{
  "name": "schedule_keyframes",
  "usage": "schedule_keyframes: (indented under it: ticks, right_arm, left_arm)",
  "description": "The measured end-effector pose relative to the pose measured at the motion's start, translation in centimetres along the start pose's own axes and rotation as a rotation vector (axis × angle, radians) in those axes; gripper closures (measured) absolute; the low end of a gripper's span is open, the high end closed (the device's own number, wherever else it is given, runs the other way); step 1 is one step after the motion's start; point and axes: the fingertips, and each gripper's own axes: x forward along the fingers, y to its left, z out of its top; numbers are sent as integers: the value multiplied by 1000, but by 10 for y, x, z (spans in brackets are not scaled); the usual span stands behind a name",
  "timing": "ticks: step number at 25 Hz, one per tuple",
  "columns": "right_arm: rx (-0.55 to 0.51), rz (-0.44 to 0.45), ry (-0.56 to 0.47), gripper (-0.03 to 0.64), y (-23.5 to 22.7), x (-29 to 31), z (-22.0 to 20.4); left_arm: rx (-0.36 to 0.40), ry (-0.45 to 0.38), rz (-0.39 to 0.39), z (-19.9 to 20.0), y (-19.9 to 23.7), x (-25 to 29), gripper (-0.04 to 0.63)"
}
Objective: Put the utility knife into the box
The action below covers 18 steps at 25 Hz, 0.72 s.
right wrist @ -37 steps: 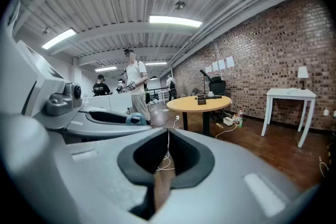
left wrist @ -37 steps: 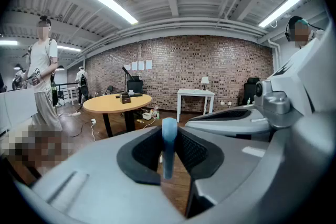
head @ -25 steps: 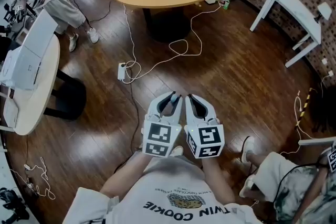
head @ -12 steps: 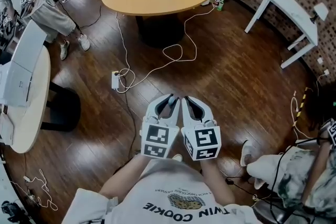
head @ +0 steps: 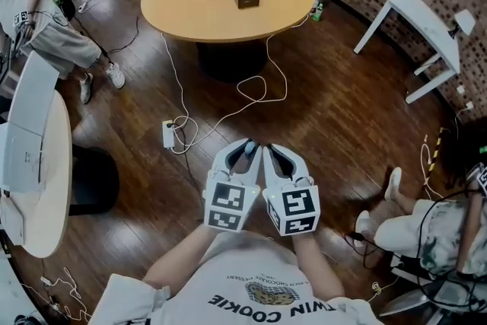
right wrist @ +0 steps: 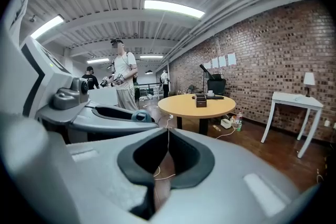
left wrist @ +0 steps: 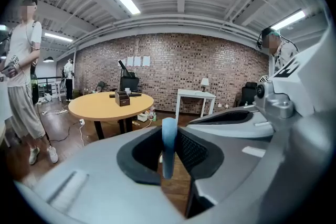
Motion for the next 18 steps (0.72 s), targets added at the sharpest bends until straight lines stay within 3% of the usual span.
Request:
schedule_keyframes:
  ticks: [9, 18]
  right_arm:
    - [-22, -34, 13, 612, 17, 73, 31]
    - [-8, -44, -3, 612, 11, 114, 44]
  left_arm:
    - [-11, -13, -43, 15, 77, 23, 520]
    - [-15, -17, -38, 22, 114, 45, 520]
